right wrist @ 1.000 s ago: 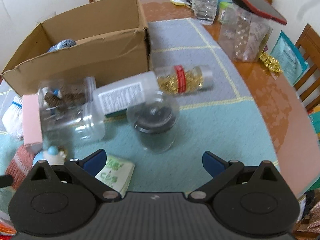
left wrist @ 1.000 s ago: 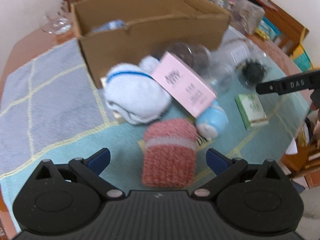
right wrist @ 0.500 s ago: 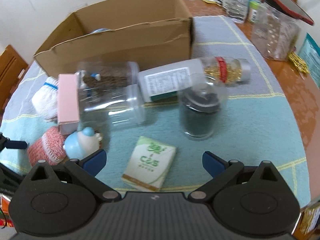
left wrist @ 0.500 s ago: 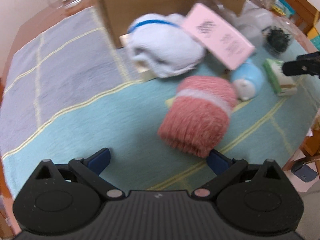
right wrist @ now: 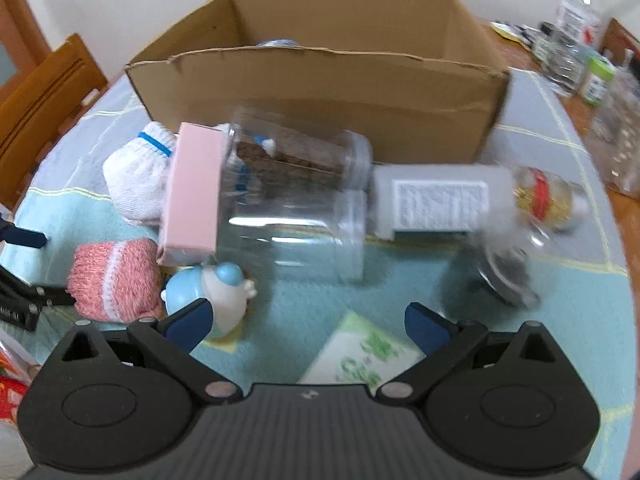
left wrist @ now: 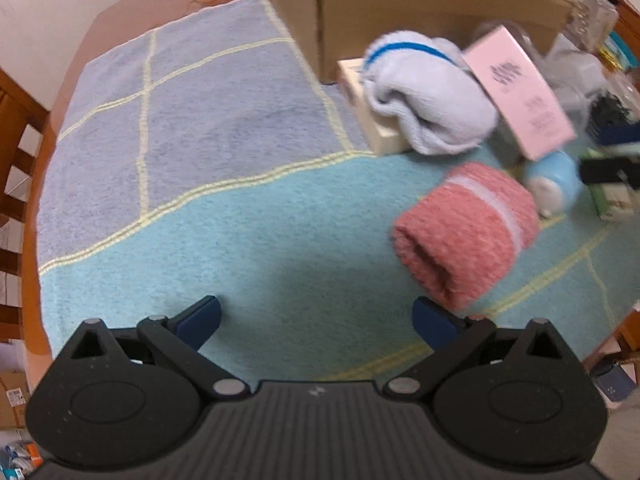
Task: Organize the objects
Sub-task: 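Return both tools from the box to the items on the towel, then grasp the pink sock with the left tool while the right tool grasps another C&S tissue pack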
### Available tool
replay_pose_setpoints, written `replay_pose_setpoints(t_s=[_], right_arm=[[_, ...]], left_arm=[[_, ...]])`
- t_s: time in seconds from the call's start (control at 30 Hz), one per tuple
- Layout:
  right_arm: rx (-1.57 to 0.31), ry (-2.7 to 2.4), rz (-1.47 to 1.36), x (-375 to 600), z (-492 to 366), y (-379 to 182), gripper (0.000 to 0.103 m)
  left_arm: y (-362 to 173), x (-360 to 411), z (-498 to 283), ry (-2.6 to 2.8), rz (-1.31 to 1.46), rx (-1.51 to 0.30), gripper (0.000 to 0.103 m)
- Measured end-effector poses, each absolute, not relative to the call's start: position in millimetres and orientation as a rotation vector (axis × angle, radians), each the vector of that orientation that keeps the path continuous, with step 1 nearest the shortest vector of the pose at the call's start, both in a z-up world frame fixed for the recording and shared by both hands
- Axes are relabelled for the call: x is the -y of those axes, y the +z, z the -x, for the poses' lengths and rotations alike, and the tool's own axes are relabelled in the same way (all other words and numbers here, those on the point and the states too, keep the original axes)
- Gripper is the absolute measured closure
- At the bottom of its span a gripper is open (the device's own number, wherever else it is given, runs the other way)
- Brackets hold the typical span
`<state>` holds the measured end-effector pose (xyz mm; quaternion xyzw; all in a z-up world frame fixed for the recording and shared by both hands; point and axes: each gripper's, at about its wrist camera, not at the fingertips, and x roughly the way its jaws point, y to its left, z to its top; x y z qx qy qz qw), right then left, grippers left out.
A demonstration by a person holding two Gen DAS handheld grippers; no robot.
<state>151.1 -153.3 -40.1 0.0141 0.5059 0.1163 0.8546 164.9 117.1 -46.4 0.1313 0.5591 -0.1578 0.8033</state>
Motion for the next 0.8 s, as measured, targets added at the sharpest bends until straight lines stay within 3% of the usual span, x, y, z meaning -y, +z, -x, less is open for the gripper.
replay_pose_setpoints(t_s=[0.37, 0.8], right_arm=[[-1.139, 0.28, -0.14, 171.3, -156.6, -43.8, 0.0], [-1.213, 0.262, -0.124, 157.2, -97.4, -45.4, 0.0]], left_arm=[[-45.5, -99.6, -147.2, -0.439, -0.305, -1.193, 0.002], [-43.7, -106.7, -163.1, -0.427, -0.284, -1.119, 0.001]])
